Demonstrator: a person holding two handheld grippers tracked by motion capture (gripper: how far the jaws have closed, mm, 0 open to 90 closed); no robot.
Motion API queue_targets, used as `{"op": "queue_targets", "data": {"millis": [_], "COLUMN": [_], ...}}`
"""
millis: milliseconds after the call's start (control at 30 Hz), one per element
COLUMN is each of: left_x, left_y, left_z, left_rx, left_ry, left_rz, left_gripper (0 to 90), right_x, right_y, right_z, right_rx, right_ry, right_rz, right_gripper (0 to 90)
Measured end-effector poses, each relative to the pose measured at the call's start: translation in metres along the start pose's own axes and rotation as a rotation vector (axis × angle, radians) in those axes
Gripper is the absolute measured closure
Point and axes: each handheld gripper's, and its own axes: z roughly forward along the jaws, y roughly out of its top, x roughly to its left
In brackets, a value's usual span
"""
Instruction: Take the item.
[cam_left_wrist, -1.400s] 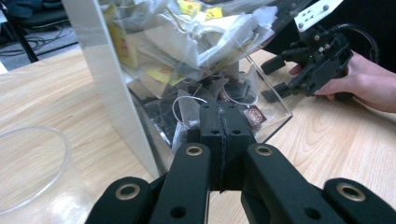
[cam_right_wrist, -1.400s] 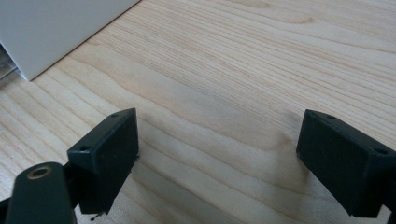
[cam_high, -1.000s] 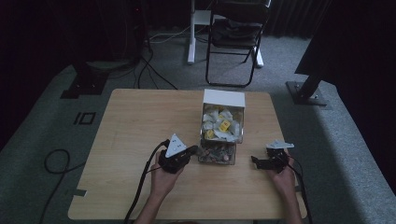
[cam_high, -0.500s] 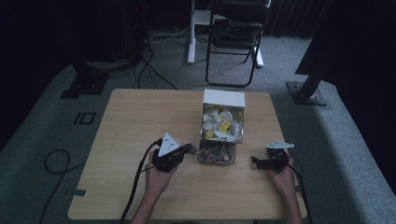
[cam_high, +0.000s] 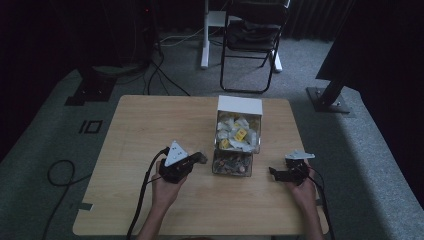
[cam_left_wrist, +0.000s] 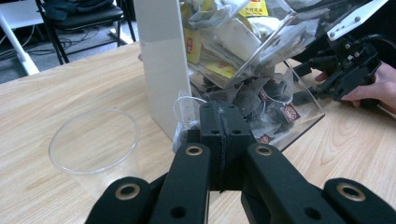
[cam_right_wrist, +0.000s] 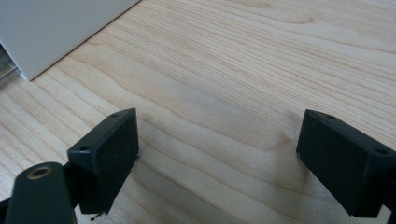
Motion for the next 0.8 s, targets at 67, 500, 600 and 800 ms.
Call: {"op": "queue_targets", "data": {"millis": [67, 500, 600, 800], "left_x": [0.001, 0.014, 0.016, 0.022], "left_y": [0.000, 0.002, 0.002, 0.003], "left_z": [0.000, -0.004, -0.005, -0.004], "left_rx": [0.000, -0.004, -0.007, -0.011], "left_ry": [0.002, 0.016, 0.017, 0.024], "left_rz": [-0.003, -0.012, -0.016, -0.025], "left_gripper": [90.0, 90.0, 90.0, 90.0], "right_x": [0.000, 0.000, 0.000, 0.000], "right_y": [0.000, 0.000, 0.000, 0.000], "right_z": [0.000, 0.000, 0.000, 0.000], "right_rx": [0.000, 0.000, 0.000, 0.000], "right_ry": [0.000, 0.000, 0.000, 0.000], "right_rz": [0.000, 0.000, 0.000, 0.000], "right_gripper": [12.7, 12.7, 12.7, 12.7]}}
